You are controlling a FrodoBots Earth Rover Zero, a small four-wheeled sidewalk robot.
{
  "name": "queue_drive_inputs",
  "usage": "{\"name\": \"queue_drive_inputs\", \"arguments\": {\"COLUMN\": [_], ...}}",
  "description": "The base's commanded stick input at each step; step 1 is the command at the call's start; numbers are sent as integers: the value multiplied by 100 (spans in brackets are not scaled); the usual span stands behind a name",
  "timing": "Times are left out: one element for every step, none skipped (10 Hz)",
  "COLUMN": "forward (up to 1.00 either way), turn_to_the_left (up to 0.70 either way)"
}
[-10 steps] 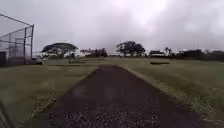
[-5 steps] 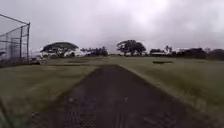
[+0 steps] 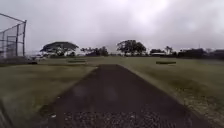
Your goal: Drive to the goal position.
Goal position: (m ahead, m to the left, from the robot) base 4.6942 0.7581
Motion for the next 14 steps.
{"name": "queue_drive_inputs", "arguments": {"forward": [100, 100, 100, 100, 100, 100, 100, 100, 100, 100, 100, 100, 100, 100], "turn_to_the_left": [0, 0, 0, 0, 0, 0, 0, 0, 0, 0, 0, 0, 0, 0]}}
